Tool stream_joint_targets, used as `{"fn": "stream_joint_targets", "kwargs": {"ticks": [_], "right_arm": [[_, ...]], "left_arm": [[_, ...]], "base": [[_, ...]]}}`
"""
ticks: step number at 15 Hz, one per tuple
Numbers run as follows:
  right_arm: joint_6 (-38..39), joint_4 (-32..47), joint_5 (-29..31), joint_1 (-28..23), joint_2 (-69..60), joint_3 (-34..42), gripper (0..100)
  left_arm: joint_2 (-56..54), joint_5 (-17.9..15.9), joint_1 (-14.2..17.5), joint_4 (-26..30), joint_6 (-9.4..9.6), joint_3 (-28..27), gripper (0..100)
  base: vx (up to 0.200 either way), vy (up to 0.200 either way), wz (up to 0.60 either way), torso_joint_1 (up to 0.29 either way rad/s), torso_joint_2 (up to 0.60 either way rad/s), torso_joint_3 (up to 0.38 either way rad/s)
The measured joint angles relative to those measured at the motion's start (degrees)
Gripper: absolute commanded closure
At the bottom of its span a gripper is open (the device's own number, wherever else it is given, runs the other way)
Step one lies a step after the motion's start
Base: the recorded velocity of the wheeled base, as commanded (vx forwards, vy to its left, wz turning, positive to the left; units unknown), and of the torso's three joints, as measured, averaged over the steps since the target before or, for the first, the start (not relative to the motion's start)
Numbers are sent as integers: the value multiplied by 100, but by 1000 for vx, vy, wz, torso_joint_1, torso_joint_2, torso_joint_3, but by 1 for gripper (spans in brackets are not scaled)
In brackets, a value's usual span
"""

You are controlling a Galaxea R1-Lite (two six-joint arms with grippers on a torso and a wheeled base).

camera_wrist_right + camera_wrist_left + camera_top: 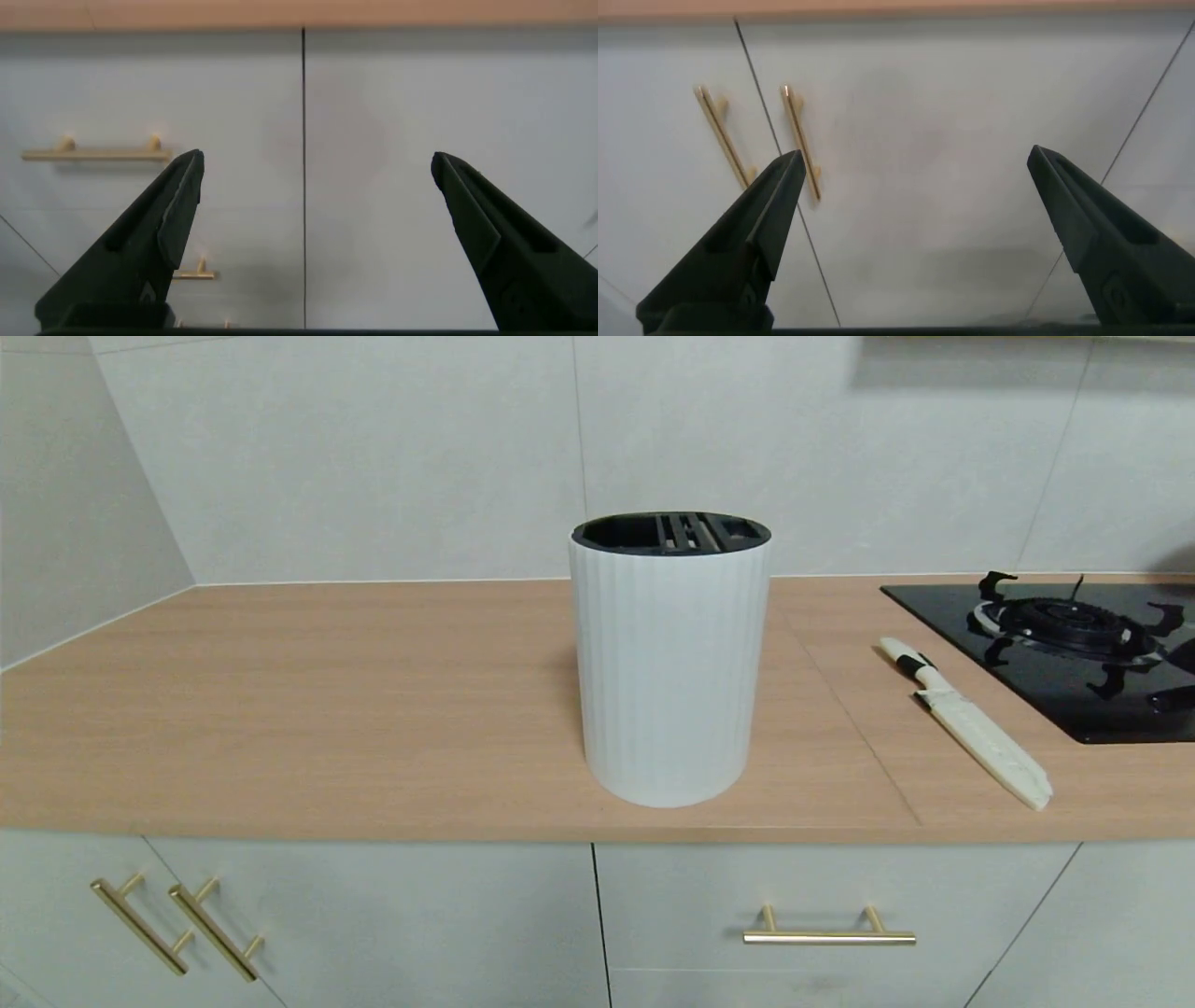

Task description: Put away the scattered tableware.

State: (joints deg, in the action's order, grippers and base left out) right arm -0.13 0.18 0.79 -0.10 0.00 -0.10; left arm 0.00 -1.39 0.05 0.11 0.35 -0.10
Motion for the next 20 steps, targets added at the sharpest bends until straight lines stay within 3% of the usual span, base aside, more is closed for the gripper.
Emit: {"fn": "stream_joint_targets", "kwargs": {"ticks": [20], "right_arm": [[0, 0, 0, 0, 0, 0, 0]], "left_arm": [[0, -2, 2, -4, -2, 0, 0]], "base": [[0, 0, 0, 228, -522, -298]]}}
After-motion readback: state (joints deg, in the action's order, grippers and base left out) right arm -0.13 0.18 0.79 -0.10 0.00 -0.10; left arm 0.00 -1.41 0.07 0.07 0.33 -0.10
